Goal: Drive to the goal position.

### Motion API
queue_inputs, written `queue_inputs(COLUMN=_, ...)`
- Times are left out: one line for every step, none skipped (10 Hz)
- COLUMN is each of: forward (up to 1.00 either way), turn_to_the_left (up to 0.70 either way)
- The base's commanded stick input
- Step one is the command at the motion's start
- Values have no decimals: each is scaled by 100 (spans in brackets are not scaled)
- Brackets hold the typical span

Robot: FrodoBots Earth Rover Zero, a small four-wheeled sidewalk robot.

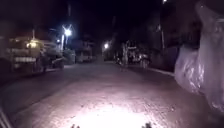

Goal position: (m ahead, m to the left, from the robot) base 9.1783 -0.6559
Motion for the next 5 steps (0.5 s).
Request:
queue_inputs(forward=7, turn_to_the_left=0)
queue_inputs(forward=0, turn_to_the_left=0)
queue_inputs(forward=58, turn_to_the_left=0)
queue_inputs(forward=85, turn_to_the_left=0)
queue_inputs(forward=85, turn_to_the_left=0)
